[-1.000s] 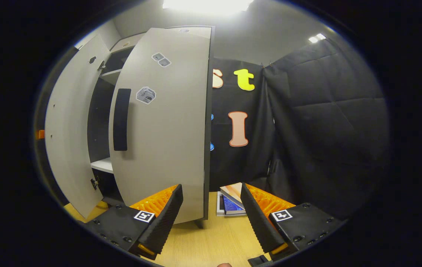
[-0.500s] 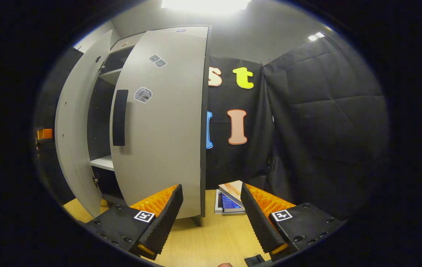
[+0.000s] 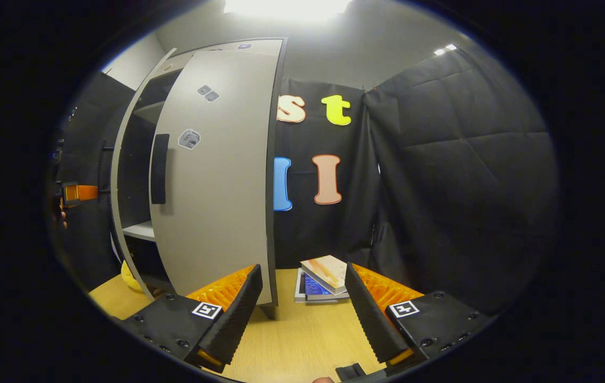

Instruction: Grab one shoe with the right hand and put it into the shoe cabinet, grab the other shoe with the left hand and put it into the shoe cabinet; then close the right door with the right hand and the left door with the left hand.

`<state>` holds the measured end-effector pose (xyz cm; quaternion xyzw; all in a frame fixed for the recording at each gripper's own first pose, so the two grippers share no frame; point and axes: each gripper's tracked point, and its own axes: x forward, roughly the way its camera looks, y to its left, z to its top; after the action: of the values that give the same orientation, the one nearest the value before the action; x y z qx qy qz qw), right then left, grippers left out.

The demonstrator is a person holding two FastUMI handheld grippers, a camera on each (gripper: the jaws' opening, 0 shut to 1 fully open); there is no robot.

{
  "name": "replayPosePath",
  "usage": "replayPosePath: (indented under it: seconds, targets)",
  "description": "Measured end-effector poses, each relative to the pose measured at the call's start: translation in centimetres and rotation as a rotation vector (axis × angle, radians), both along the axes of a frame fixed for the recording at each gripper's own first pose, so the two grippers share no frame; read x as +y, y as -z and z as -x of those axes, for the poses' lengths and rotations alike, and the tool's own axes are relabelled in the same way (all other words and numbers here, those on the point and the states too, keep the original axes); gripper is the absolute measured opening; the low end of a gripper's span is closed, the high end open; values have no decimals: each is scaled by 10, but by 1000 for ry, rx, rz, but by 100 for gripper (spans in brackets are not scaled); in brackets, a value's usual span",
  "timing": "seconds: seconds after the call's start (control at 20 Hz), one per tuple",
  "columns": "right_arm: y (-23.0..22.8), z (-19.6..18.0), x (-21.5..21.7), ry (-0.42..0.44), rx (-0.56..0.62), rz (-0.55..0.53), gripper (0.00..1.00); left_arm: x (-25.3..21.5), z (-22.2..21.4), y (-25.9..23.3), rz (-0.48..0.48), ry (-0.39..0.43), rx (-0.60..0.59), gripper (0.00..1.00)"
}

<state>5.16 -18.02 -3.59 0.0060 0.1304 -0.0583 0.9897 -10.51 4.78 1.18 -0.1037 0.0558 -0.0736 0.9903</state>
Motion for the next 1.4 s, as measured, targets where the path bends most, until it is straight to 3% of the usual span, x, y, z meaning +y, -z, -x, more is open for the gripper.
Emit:
replayPosePath:
  seconds: [0.05, 0.25, 0.3, 0.35, 0.4, 0.45, 0.75, 0.8, 1.25, 1.3, 1.4]
  targets:
    - [0, 0, -3, 1, -1, 3, 98, -1, -2, -2, -11, -6, -4, 77]
    - [2, 3, -6, -17, 4, -8, 98, -4, 6, -1, -19, -16, 4, 77]
    - [2, 2, -5, -27, 9, -15, 94, -4, 9, 0, -29, -27, 8, 77]
    - [2, 2, -2, -43, 8, -20, 98, -2, 14, -1, -45, -39, 4, 77]
    - [0, 1, 2, -60, 4, -24, 94, 1, 22, -3, -64, -48, -3, 79]
    - [-1, 1, 5, -76, -2, -24, 98, 7, 31, -6, -87, -58, -10, 79]
    - [-23, 8, 32, -132, -57, -66, 94, 44, 99, -18, -181, -89, -35, 77]
    - [-27, 11, 37, -136, -65, -75, 98, 51, 108, -19, -193, -90, -34, 77]
    - [-57, 54, 73, -145, -102, -70, 98, 89, 183, -16, -219, -66, -30, 79]
    - [-60, 60, 76, -148, -104, -66, 93, 93, 191, -15, -215, -62, -25, 79]
    - [-65, 70, 84, -154, -113, -58, 98, 101, 203, -13, -216, -60, -21, 79]
